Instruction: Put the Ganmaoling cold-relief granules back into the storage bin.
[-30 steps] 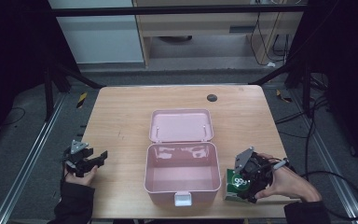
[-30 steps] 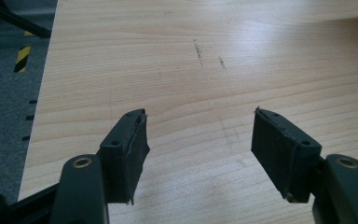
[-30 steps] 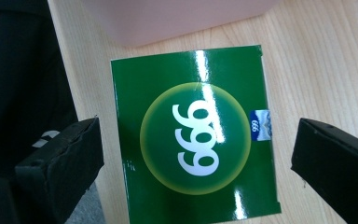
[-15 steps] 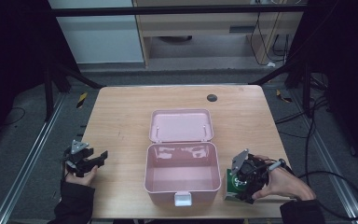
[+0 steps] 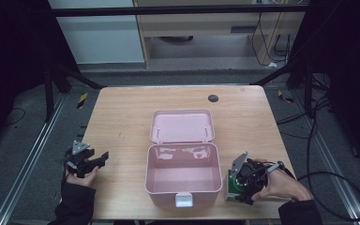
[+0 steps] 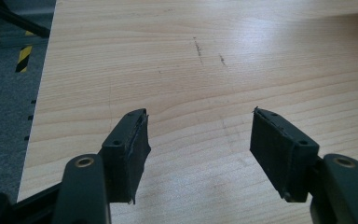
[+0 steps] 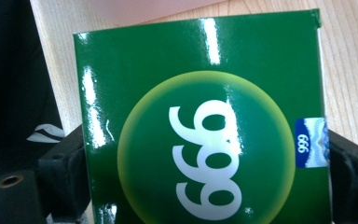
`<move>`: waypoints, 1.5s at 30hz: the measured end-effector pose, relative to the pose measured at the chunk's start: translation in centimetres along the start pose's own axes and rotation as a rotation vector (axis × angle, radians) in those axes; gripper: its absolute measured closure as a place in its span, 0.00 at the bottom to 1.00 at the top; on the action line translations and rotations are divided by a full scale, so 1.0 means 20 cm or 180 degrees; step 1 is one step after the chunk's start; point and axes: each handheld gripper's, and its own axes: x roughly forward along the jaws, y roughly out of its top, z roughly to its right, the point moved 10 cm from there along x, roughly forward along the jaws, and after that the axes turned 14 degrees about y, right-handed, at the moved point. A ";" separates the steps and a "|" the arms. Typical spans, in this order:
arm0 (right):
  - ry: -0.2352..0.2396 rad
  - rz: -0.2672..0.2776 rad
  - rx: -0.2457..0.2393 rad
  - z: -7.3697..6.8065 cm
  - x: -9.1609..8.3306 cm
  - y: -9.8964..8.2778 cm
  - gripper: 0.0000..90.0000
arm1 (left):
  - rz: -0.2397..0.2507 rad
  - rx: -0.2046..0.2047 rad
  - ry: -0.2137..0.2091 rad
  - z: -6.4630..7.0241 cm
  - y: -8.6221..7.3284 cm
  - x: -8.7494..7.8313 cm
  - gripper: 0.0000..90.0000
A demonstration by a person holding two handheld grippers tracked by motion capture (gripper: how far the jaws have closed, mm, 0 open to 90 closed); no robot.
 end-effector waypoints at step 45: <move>-0.0256 0.0344 -0.0094 -0.04 -0.44 0.07 0.17 | -0.0023 0.0035 -0.0017 0.01 0.00 0.00 0.41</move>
